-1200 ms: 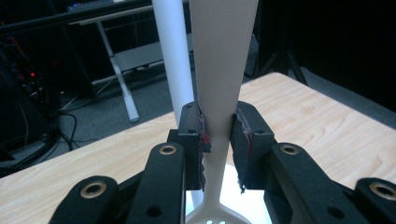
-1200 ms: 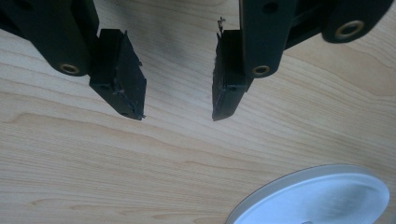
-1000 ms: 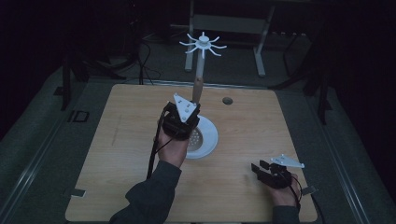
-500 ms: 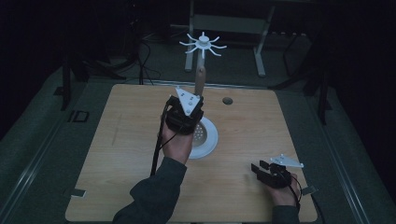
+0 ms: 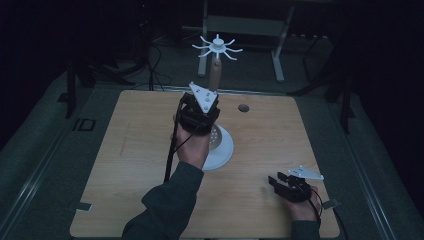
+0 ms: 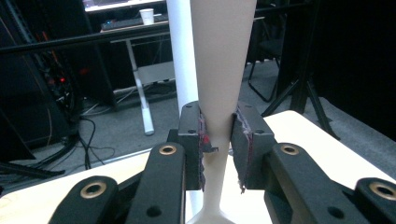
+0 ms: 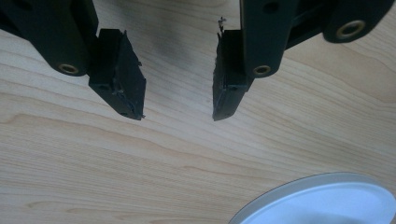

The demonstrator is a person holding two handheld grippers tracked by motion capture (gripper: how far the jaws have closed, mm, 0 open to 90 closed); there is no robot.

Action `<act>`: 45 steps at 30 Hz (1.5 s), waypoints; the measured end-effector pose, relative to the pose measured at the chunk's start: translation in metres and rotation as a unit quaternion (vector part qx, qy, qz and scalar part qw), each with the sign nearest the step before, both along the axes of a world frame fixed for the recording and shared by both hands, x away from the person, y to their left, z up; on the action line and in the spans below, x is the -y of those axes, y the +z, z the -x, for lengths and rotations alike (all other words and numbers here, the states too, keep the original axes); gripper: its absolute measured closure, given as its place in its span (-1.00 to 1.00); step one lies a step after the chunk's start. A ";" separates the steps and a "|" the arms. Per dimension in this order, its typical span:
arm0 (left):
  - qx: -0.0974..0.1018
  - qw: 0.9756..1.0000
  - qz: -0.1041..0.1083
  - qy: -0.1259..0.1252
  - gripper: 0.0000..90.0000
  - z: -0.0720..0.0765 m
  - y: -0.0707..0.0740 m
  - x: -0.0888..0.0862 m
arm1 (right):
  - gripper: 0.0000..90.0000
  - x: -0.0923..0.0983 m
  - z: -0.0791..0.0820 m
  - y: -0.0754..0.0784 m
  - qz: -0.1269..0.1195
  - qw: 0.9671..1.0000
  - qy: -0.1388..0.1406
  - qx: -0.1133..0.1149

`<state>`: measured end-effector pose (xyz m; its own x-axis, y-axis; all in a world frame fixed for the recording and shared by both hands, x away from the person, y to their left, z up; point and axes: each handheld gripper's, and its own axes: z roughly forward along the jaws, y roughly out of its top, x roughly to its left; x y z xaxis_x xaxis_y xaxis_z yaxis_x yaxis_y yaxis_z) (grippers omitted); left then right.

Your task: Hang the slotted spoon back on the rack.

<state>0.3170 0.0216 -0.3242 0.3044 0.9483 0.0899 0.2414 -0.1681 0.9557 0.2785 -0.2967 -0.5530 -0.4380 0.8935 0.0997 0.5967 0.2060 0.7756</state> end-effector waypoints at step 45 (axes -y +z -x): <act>-0.015 0.998 0.020 -0.059 0.27 -0.002 -0.008 -0.009 | 0.19 0.002 0.002 -0.001 0.002 1.000 -0.001 0.000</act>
